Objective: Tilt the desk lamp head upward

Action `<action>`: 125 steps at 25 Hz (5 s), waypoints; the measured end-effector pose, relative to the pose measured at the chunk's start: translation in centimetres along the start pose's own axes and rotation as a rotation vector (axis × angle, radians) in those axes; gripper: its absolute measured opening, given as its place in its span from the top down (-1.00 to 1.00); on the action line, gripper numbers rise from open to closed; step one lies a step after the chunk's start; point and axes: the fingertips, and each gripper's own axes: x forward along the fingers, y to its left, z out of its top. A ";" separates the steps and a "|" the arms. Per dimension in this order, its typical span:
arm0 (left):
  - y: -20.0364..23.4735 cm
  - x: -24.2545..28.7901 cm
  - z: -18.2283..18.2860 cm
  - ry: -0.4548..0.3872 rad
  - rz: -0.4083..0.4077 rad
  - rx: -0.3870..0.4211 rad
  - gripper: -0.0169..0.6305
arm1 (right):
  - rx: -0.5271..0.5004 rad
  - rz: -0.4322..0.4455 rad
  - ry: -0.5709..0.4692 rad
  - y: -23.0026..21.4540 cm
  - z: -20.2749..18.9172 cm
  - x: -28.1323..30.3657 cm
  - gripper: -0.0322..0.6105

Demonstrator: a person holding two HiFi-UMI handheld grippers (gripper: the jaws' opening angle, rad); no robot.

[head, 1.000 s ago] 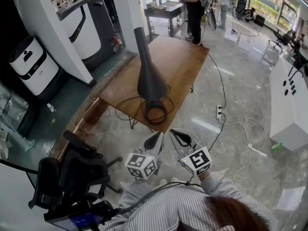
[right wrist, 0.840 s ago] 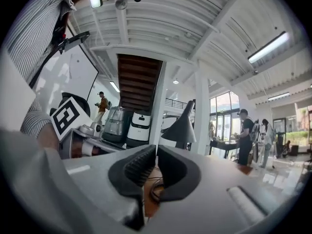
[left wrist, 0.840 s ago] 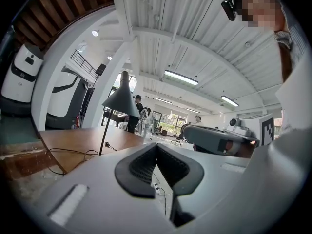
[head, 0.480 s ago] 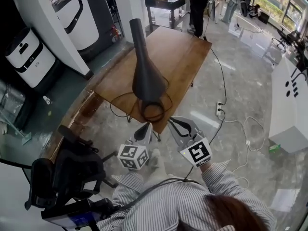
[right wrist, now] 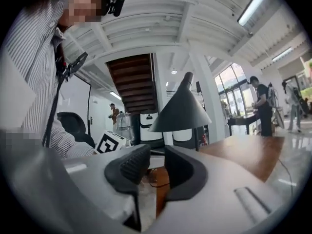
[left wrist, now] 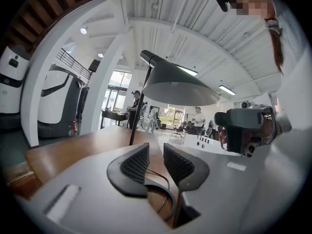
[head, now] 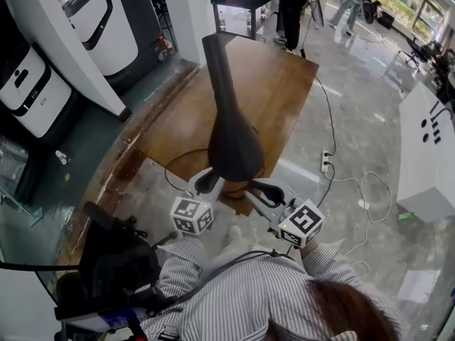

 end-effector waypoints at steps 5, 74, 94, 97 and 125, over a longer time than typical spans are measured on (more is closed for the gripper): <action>2.8 2.9 0.7 0.012 -0.144 0.045 0.61 | 0.114 0.044 -0.001 -0.8 0.4 1.3 0.63; 4.9 12.3 2.4 0.008 -0.274 0.121 0.60 | 0.003 0.484 -0.214 4.9 15.3 -3.3 0.84; 5.2 12.3 2.6 0.026 -0.235 0.179 0.63 | -0.265 0.416 -0.400 5.7 25.6 -2.7 0.89; 5.3 12.3 2.5 0.023 -0.228 0.188 0.64 | -0.274 0.446 -0.424 6.0 26.6 -3.0 0.89; 5.3 12.4 2.8 0.031 -0.218 0.215 0.64 | -0.248 0.420 -0.441 5.4 30.9 -0.4 0.89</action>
